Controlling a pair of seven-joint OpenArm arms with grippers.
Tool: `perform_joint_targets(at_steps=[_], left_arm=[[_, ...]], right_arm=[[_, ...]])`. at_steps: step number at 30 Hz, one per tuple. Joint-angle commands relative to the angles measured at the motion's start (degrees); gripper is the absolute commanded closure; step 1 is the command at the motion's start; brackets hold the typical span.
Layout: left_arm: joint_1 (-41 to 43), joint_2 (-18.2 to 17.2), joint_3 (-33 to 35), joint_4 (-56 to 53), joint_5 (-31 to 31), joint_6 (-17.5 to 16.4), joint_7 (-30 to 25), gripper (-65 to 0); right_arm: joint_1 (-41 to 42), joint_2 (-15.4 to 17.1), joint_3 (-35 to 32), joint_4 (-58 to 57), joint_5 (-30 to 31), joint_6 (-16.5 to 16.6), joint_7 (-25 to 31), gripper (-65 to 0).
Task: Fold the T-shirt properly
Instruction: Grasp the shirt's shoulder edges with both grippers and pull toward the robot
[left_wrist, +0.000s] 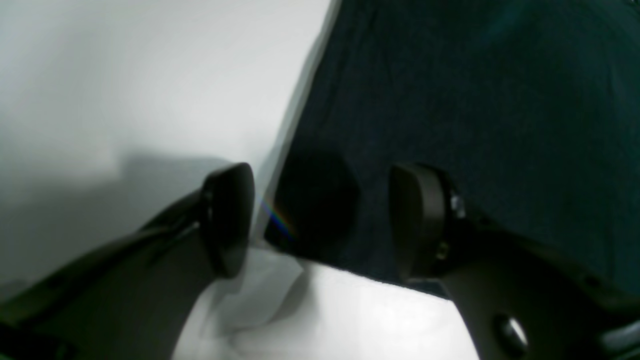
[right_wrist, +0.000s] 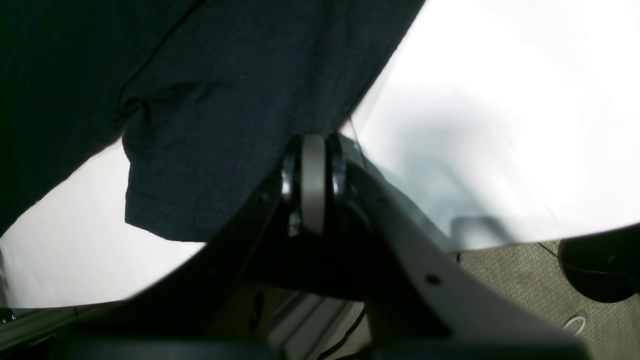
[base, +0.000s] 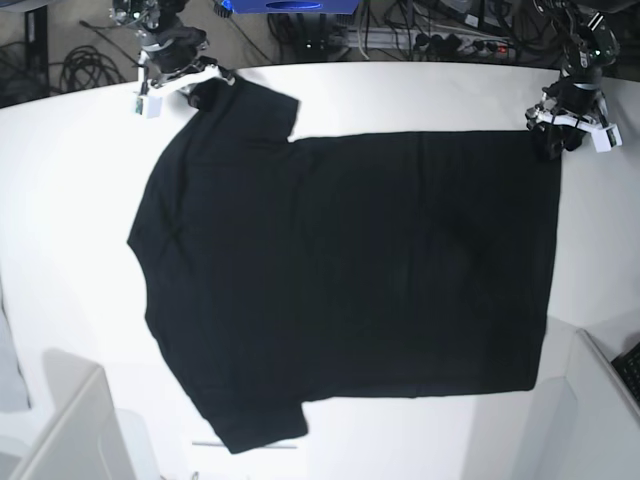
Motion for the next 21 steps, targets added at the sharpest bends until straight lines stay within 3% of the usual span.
perform_joint_targets(at_steps=[1,2,6,7,13,21], left_arm=[[0.58,0.02,0.8,-0.13,1.02,0.23,3.72,-36.4],[0.76,0.02,0.71,-0.04,1.02,0.23,3.72,-31.6],[0.85,-0.33,0.71,-0.21,1.02,0.23,3.72,-2.5],[0.85,-0.94,0.71,-0.21,1.02,0.23,3.72,0.0],[2.16,-1.3,0.71,1.72,1.02,0.23,3.72,0.0],[7.7,-1.56,0.62,9.19,1.02,0.23,3.72,0.0]], right_arm=[[-0.96,0.12,-0.04,-0.04,-1.14,-0.79,-3.13,0.0],[-0.87,0.12,-0.04,-0.04,-1.14,-0.79,-3.04,0.0],[-0.61,0.73,2.77,-0.04,-1.14,-0.79,-2.6,0.0],[-0.61,0.82,3.83,0.04,-1.14,-0.7,-2.6,0.0],[-0.96,0.91,8.05,0.31,-1.14,-0.35,-2.77,0.0],[-2.19,0.91,8.13,1.98,-1.05,-0.35,-2.95,0.0]])
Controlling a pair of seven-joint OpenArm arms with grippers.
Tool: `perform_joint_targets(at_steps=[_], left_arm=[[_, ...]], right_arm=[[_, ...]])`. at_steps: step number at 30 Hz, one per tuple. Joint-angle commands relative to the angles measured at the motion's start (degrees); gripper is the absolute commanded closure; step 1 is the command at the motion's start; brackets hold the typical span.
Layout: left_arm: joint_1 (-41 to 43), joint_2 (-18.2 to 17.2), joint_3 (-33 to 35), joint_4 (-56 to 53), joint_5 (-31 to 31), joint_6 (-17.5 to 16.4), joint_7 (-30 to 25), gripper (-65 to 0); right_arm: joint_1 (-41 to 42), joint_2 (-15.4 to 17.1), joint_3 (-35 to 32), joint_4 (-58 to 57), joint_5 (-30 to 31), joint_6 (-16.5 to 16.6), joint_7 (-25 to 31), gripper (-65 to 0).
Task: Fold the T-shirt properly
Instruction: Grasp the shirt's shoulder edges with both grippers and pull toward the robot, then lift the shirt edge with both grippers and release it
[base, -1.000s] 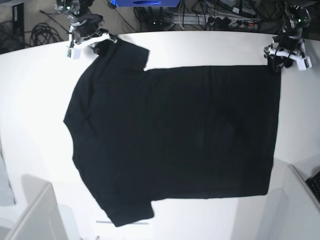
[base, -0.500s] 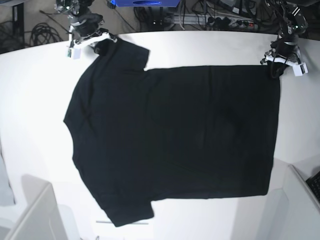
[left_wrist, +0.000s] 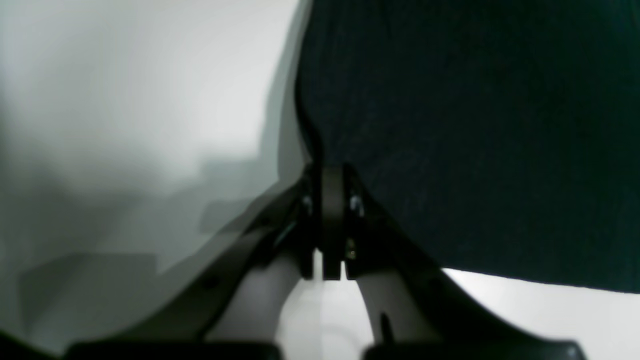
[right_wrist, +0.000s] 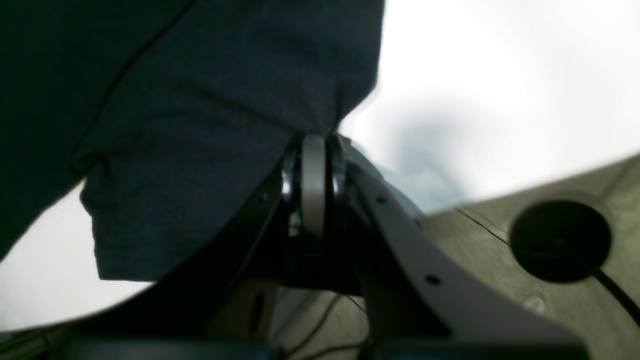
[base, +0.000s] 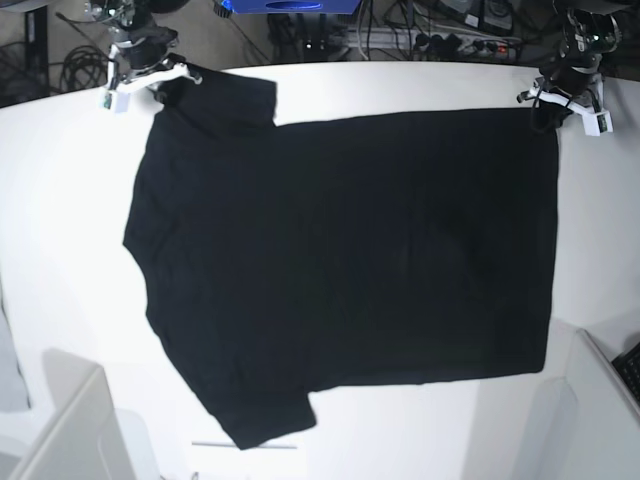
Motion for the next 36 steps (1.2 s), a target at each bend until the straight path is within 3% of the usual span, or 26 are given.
perform_joint_targets(at_steps=[1,7,16,22,30,36], left_arm=[[0.89,-0.75,-0.34,1.72,-0.56,-0.21,-1.17,0.0],[5.46,-0.75,-0.78,4.88,-0.56,-0.21,-1.26,0.0],[6.51,-0.75,-3.68,12.09,-0.47,-0.21,-1.17,0.0],[4.76,-0.4,-3.42,14.12,6.57,-0.12,-1.08,0.0],[-3.07,-0.22,-4.03,14.29,7.18,-0.12,11.75,0.0],[-7.9,-0.14,-4.03,14.29,7.18,-0.12,15.44,0.0]], right_arm=[[-1.8,0.05,0.13,1.44,-0.9,-1.12,-1.18,0.0],[-5.76,-0.03,0.05,9.61,-0.72,-1.12,-0.92,0.0],[-3.29,0.23,0.05,11.46,-0.72,-1.12,-1.18,0.0],[0.57,0.32,-0.13,12.69,-0.64,-1.12,-1.27,0.0],[6.55,0.32,-0.13,12.69,-0.64,-1.12,-1.71,0.0],[13.41,0.32,0.4,12.51,-0.99,-1.12,-10.5,0.0]])
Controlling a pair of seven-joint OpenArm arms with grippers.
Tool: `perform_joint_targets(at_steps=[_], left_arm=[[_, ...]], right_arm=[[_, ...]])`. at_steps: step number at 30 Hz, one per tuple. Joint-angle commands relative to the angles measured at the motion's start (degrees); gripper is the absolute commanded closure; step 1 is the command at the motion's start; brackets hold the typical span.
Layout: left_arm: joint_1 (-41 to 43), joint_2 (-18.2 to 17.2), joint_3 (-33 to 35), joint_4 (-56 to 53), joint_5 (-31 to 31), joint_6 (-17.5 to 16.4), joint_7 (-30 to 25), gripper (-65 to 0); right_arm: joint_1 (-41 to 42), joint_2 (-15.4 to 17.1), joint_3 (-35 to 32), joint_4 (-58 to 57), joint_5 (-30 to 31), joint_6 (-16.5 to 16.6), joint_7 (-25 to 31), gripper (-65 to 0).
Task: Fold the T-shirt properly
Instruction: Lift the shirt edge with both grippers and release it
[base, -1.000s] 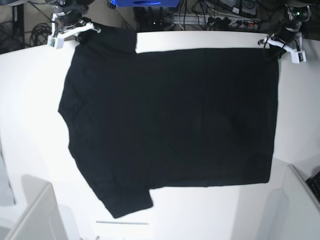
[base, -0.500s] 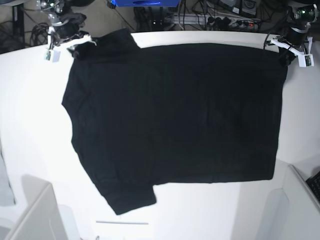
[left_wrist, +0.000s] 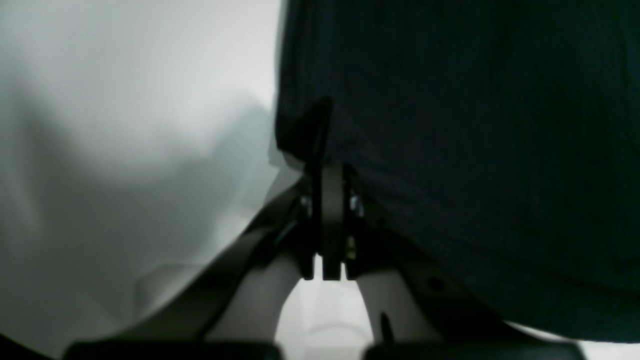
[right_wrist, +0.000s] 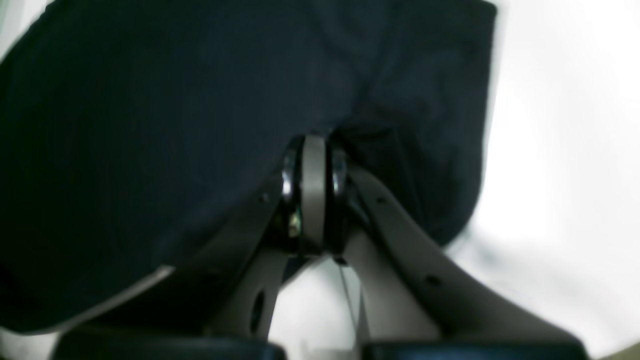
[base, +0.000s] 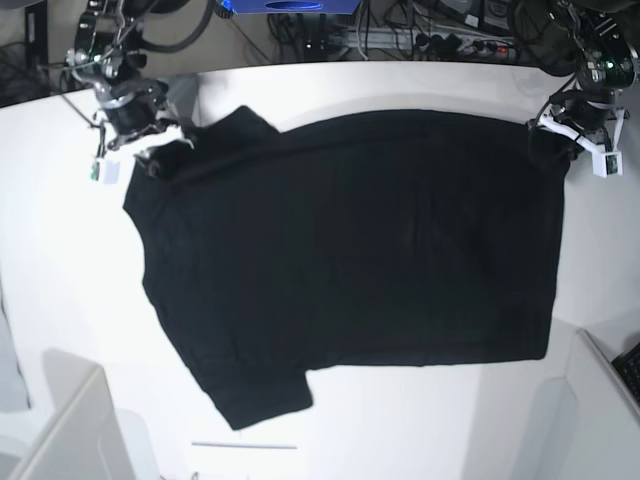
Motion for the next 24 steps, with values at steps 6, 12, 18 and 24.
perform_joint_targets(at_steps=[6,12,18,24], left_arm=[[-3.75,-0.86,-0.36,0.87,-0.42,3.24,-0.68,0.0],[-6.83,-0.95,0.17,0.26,-0.42,6.41,-0.68,0.0],[-9.46,-1.03,0.17,-1.5,-0.42,6.41,-0.68,0.0],[-11.13,-1.03,0.17,-4.76,-0.42,6.49,-0.68,0.0]], right_arm=[[6.45,0.3,0.33,0.71,0.37,0.04,-4.01,0.0],[11.99,0.38,0.33,-1.75,0.28,-0.14,-7.35,0.0],[15.86,0.38,-0.02,-5.71,0.28,-0.14,-7.79,0.0],[19.9,1.35,-0.28,-10.98,0.28,-0.14,-8.76,0.0]])
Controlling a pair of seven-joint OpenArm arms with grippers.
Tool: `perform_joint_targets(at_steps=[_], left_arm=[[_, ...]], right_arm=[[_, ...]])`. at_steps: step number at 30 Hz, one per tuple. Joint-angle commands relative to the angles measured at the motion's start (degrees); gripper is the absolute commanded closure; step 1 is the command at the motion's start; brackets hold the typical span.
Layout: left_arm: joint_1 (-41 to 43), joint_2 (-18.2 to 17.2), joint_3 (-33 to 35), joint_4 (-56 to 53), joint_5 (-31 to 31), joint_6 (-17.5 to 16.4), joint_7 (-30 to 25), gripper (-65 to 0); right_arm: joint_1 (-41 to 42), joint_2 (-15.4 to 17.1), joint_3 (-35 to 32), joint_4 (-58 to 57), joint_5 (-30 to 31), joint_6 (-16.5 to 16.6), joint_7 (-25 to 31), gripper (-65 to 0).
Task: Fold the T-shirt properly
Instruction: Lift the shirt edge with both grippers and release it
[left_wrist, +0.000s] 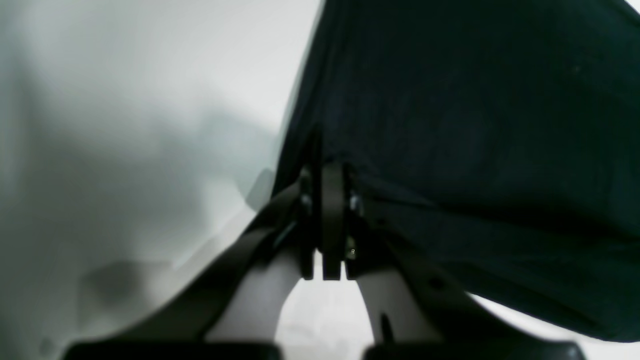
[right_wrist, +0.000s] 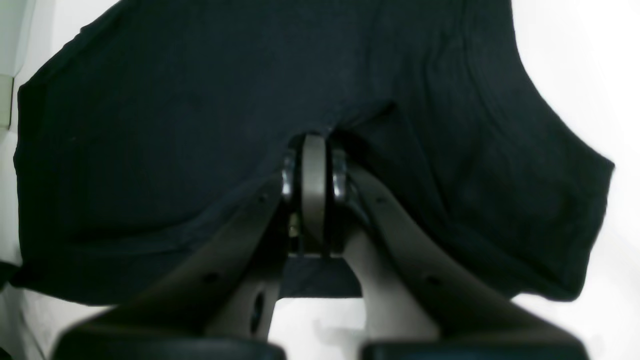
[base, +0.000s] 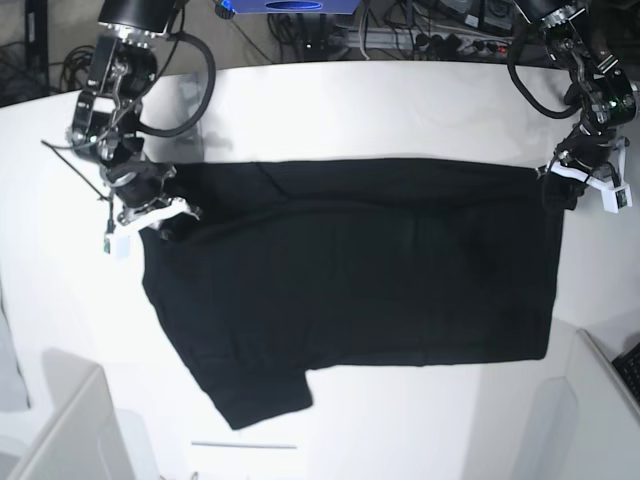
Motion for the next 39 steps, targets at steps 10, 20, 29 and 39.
perform_joint_targets(at_steps=[10,20,29,39], left_arm=[[-7.17,-0.68,-0.2,-1.38,10.85,-0.15,-1.3,0.0],[-10.07,-0.95,4.19,-6.22,11.11,0.11,-1.3,0.0],[-11.56,-0.95,3.75,-8.33,11.11,0.11,-1.3,0.0],[-13.59,-0.95,3.93,-8.41,11.11,0.11,-1.47,-1.3]], right_arm=[[7.15,1.84,0.11,-6.41,0.41,0.04,1.38,0.0],[12.95,2.72,0.02,-13.62,0.41,0.3,1.38,0.0],[14.01,2.72,0.02,-15.47,0.41,0.3,1.29,0.0],[12.6,2.45,0.64,-15.03,0.5,-0.05,1.65,-25.5]])
